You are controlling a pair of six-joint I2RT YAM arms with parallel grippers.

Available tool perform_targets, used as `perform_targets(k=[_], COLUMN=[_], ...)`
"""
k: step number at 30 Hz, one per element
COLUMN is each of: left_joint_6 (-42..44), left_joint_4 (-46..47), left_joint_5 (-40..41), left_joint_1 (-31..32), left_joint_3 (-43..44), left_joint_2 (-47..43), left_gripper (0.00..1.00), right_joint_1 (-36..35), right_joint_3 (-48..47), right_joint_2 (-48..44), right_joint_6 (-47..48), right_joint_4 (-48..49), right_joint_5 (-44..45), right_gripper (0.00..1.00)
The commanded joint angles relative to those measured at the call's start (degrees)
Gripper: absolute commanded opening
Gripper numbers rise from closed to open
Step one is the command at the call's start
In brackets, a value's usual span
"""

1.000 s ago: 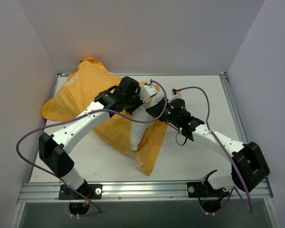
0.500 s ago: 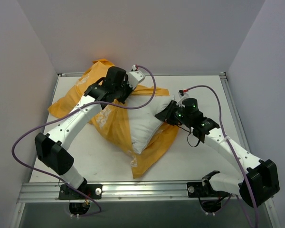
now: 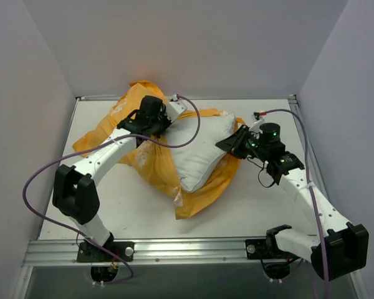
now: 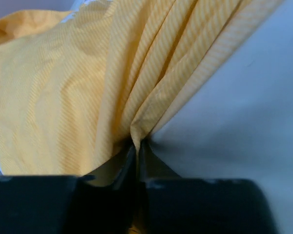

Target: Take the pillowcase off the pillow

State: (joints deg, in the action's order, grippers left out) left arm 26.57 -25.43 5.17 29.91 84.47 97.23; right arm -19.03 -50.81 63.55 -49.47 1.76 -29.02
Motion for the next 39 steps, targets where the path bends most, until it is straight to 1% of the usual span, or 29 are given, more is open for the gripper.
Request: perform_targets(k=[1, 2, 3, 4, 6, 7, 8, 10, 11, 12, 13, 14, 15, 16, 17, 18, 19, 20, 21, 22, 23, 25, 26, 31, 32, 34, 36, 38, 39], left_joint_6=[4.36, 6.46, 7.70, 8.67, 12.09, 14.89, 16.40, 20.60, 22.63, 25.26, 31.20, 34.74, 38.52, 44.74, 46.89, 49.17, 50.24, 50.16, 50.34, 51.56, 52.00, 53.49, 53.41, 53.67, 53.59, 52.89, 53.50, 56.04, 57.88], left_joint_4=[-2.43, -2.95, -5.22, -6.64, -11.54, -13.14, -14.98, -20.43, -25.23, -27.11, -28.43, -30.45, -30.99, -31.34, -31.35, -31.17, -29.78, -23.94, -19.96, -15.92, -7.26, -1.49, 1.49, 6.61, 7.58, 8.11, 8.29, 8.64, 8.64], left_joint_5=[1.26, -0.93, -5.21, -8.82, -15.68, -16.67, -17.12, -17.12, -17.47, -18.52, -19.31, -20.62, -22.20, -25.09, -25.82, -25.74, -23.13, -20.92, -18.29, -12.78, -10.55, -8.60, -7.73, -6.49, -6.14, -5.70, -6.57, -8.50, -11.21], left_joint_1=[-7.05, -7.76, -7.68, -7.33, -4.79, -3.38, -0.58, 1.89, 3.65, 4.27, 4.97, 5.59, 6.81, 7.78, 9.19, 14.16, 17.17, 20.33, 25.84, 27.81, 29.22, 30.12, 30.12, 30.12, 30.21, 30.21, 30.29, 30.64, 30.73], left_joint_3=[-3.52, -4.21, -4.31, -4.22, -3.61, -3.26, -2.12, -0.37, 1.73, 2.28, 2.46, 2.28, 1.93, 1.41, 0.71, -1.30, -3.15, -5.52, -11.54, -14.91, -17.90, -22.74, -23.11, -22.59, -22.85, -23.29, -25.57, -29.42, -30.66], left_joint_2=[-1.41, -2.30, -3.18, -5.62, -8.45, -11.07, -12.32, -14.61, -15.22, -16.88, -18.20, -19.61, -22.58, -24.00, -25.41, -27.34, -28.14, -28.93, -29.81, -29.99, -29.91, -28.33, -26.41, -22.00, -20.95, -20.50, -22.34, -26.54, -28.31], left_gripper=[0.36, 0.49, 0.61, 0.79, 0.95, 0.97, 0.96, 0.96, 0.96, 0.96, 0.96, 0.95, 0.94, 0.94, 0.94, 0.94, 0.94, 0.94, 0.94, 0.94, 0.94, 0.94, 0.94, 0.98, 0.97, 0.78, 0.76, 0.79, 0.80], right_joint_1=[9.17, 9.62, 8.93, 8.22, 6.90, 6.81, 6.90, 6.81, 6.90, 6.64, 6.72, 6.72, 6.72, 6.72, 6.72, 6.72, 6.72, 6.81, 6.81, 6.98, 7.07, 7.16, 7.16, 7.16, 7.16, 7.34, 7.51, 7.78, 7.78], right_joint_3=[2.99, 2.56, 2.12, 2.03, 1.85, 1.50, 0.80, -2.27, -3.32, -4.90, -5.61, -6.14, -6.58, -6.59, -6.59, -6.50, -6.15, -5.80, -5.53, -5.44, -5.53, -5.79, -5.80, -5.80, -5.45, -5.27, -5.62, -6.23, -6.93], right_joint_2=[-5.29, -4.41, -3.35, -1.52, -0.19, 0.86, 1.31, 3.07, 3.59, 4.64, 5.00, 5.35, 5.79, 5.97, 6.06, 6.32, 6.32, 6.41, 6.50, 6.67, 6.85, 7.20, 7.20, 7.38, 7.38, 7.12, 7.38, 8.08, 8.26], right_joint_6=[-2.56, -1.60, -0.90, -1.67, -4.91, -5.54, -5.72, -5.02, -5.02, -5.11, -5.19, -5.28, -5.37, -5.89, -6.07, -6.33, -6.95, -7.21, -7.56, -7.74, -7.74, -7.83, -7.83, -8.27, -8.44, -8.97, -9.06, -8.97, -8.63], right_joint_4=[7.82, 6.86, 6.68, 7.98, 12.80, 13.79, 13.80, 13.18, 12.83, 13.00, 13.18, 13.70, 14.14, 14.67, 15.98, 16.52, 17.74, 18.45, 19.06, 19.68, 19.77, 19.95, 19.95, 21.18, 21.53, 22.06, 22.15, 21.97, 21.62], right_joint_5=[-8.70, -7.47, -6.68, -6.41, -6.14, -5.53, -4.83, -3.60, -3.42, -3.24, -3.24, -3.15, -3.24, -3.33, -3.42, -3.59, -3.77, -4.12, -4.38, -4.64, -5.08, -6.23, -6.49, -7.81, -7.90, -7.90, -7.90, -7.99, -8.07], right_gripper=[0.00, 0.00, 0.00, 0.00, 0.00, 0.00, 0.00, 0.00, 0.00, 0.00, 0.00, 0.00, 0.00, 0.00, 0.00, 0.00, 0.00, 0.00, 0.00, 0.00, 0.00, 0.00, 0.00, 0.00, 0.00, 0.00, 0.00, 0.00, 0.00])
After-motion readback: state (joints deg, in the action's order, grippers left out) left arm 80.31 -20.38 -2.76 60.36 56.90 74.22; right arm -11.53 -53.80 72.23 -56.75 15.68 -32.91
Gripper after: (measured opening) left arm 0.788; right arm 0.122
